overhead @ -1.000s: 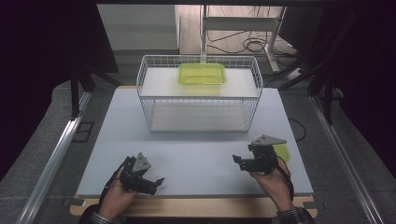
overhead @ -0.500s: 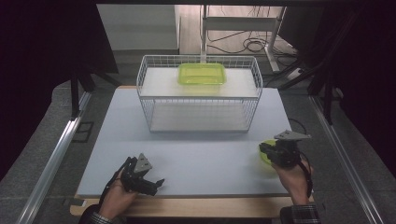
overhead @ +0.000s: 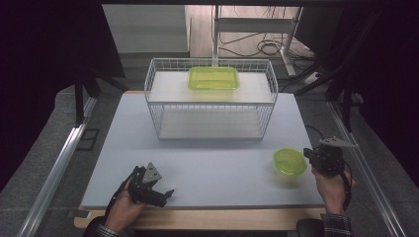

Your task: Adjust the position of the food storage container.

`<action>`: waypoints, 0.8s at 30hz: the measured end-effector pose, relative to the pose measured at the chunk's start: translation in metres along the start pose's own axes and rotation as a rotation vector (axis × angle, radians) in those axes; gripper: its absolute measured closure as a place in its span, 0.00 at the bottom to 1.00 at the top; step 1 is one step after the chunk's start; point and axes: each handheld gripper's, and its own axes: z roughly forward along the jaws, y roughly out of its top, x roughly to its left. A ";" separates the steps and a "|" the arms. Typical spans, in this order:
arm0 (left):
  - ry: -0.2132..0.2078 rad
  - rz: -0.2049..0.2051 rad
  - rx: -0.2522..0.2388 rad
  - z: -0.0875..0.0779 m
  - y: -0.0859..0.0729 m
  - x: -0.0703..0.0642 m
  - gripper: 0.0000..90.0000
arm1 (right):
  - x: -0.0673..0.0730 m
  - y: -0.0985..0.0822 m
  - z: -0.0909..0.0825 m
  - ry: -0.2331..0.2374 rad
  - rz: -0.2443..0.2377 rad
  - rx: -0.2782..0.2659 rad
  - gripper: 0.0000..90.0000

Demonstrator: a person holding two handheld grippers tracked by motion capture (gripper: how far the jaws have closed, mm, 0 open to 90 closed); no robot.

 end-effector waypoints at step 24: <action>0.004 0.014 0.016 0.002 0.000 -0.001 0.03 | 0.000 -0.016 0.022 0.020 0.048 0.106 0.99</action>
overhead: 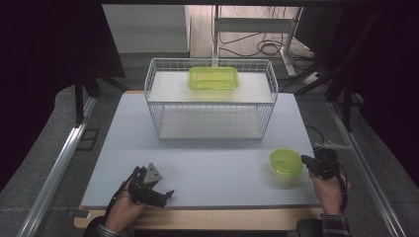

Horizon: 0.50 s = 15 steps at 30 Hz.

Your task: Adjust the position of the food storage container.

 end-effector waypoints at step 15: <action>-0.001 0.013 0.014 0.002 0.000 -0.002 0.03 | 0.050 0.004 0.010 0.160 -0.045 0.034 0.99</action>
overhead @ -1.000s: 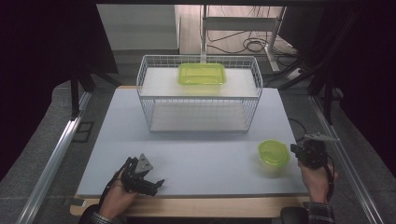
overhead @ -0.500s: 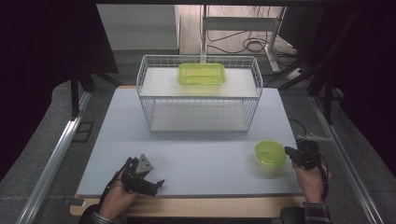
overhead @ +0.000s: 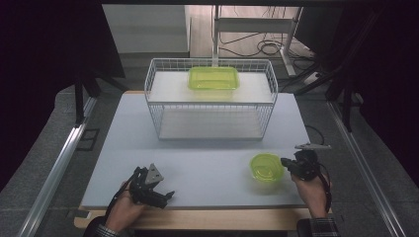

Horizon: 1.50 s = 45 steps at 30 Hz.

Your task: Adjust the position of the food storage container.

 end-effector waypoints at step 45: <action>0.003 0.023 0.025 0.003 0.000 -0.002 0.03 | 0.061 -0.001 0.043 0.266 -0.086 0.133 0.99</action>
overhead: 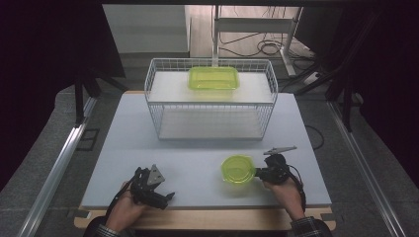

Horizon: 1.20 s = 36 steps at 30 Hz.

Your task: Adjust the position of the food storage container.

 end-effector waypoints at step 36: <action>-0.002 0.009 0.005 0.002 0.002 -0.004 0.03 | 0.028 0.018 0.019 0.014 -0.133 -0.046 0.84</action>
